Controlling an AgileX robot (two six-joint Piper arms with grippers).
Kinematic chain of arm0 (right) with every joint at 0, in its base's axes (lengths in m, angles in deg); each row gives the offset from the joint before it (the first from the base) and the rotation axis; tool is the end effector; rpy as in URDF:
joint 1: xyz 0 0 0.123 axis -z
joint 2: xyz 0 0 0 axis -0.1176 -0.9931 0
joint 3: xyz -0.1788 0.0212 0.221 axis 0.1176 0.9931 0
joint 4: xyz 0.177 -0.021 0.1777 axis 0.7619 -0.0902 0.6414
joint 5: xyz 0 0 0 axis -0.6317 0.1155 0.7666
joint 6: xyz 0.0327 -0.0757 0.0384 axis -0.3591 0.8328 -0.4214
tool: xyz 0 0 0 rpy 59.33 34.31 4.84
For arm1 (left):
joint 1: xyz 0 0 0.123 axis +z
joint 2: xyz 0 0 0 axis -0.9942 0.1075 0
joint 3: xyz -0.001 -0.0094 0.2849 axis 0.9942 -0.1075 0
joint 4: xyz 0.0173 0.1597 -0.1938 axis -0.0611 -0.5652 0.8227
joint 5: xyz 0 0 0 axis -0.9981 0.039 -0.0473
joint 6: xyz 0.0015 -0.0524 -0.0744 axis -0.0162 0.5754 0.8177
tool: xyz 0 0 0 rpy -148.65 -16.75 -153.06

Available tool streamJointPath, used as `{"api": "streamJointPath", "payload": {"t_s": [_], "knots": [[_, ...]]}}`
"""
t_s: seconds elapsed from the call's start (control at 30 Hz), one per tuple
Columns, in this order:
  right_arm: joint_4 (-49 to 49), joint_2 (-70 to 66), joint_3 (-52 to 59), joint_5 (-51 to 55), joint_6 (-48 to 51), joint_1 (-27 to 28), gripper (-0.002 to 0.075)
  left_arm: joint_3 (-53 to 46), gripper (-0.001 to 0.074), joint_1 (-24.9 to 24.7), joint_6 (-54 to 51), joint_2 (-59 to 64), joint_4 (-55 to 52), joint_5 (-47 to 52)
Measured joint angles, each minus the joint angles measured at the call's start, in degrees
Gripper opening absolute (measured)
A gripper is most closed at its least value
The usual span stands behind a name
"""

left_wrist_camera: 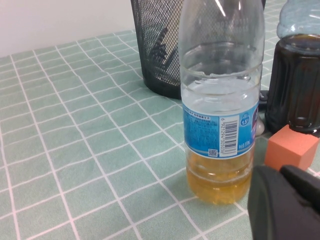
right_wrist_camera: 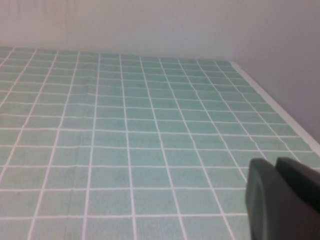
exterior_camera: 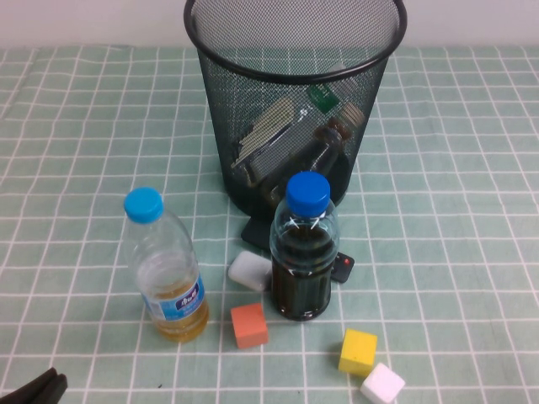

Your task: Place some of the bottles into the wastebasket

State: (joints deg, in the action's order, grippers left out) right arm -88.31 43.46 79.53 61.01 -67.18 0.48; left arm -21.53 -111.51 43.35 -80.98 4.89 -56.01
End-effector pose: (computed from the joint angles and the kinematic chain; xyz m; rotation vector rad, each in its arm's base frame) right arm 0.0561 -0.0073 0.1896 0.0460 1.6671 -0.1521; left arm 0.0474 -0.0290 0.1834 0.4825 1.6784 -0.3571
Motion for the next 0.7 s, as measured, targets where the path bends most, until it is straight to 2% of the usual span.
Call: {"api": "streamJointPath", "payload": {"t_s": [0.3, 0.7], "knots": [[-0.1, 0.0, 0.0, 10.9, 0.0, 0.0, -0.0005, 0.0, -0.0004, 0.0, 0.0, 0.0, 0.0, 0.0], [-0.1, 0.0, 0.0, 11.7, -0.1, 0.0, -0.0006, 0.0, -0.0004, 0.0, 0.0, 0.0, 0.0, 0.0]]}}
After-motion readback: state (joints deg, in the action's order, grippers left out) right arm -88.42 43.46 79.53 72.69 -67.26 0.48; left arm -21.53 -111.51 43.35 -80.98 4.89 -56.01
